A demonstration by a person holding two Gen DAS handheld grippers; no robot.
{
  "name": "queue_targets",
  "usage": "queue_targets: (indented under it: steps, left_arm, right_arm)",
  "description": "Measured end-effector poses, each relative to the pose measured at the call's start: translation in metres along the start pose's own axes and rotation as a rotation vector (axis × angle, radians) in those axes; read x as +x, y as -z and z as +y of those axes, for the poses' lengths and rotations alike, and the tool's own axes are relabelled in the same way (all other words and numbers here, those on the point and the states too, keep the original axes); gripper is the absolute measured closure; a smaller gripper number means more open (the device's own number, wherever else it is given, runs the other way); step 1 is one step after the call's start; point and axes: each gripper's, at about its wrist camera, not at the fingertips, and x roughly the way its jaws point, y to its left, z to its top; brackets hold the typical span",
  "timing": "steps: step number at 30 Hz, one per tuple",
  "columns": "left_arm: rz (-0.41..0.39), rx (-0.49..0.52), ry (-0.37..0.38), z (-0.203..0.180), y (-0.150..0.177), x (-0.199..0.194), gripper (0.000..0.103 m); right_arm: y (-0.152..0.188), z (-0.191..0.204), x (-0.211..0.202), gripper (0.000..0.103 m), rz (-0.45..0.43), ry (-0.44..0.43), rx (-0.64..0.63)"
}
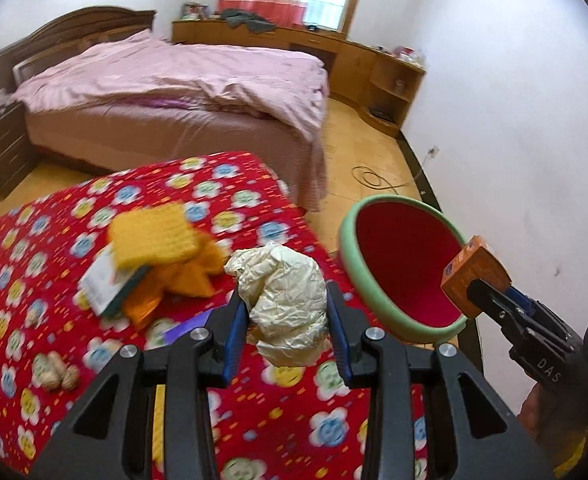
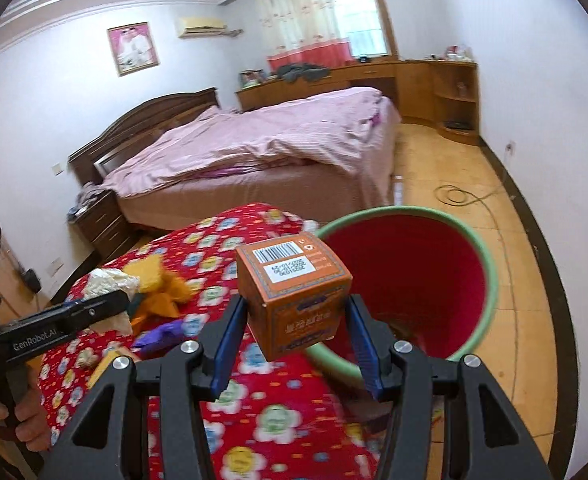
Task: Collect trash
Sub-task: 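Carry the bag and orange box over the bucket and release both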
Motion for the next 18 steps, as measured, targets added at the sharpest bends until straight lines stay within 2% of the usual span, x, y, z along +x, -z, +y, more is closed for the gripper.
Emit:
queue_targets:
  steps: [10, 18]
  left_arm:
    - [0.06, 0.084, 0.096, -0.058, -0.01, 0.061, 0.065]
    - [0.107, 0.118, 0.124, -0.083, -0.01, 0.104, 0.065]
  right_arm:
    - [0.004, -0.068, 0.01, 0.049, 0.016, 0.082, 0.082]
    - [0.007, -0.107, 0.028, 0.049, 0.055, 0.136, 0.132]
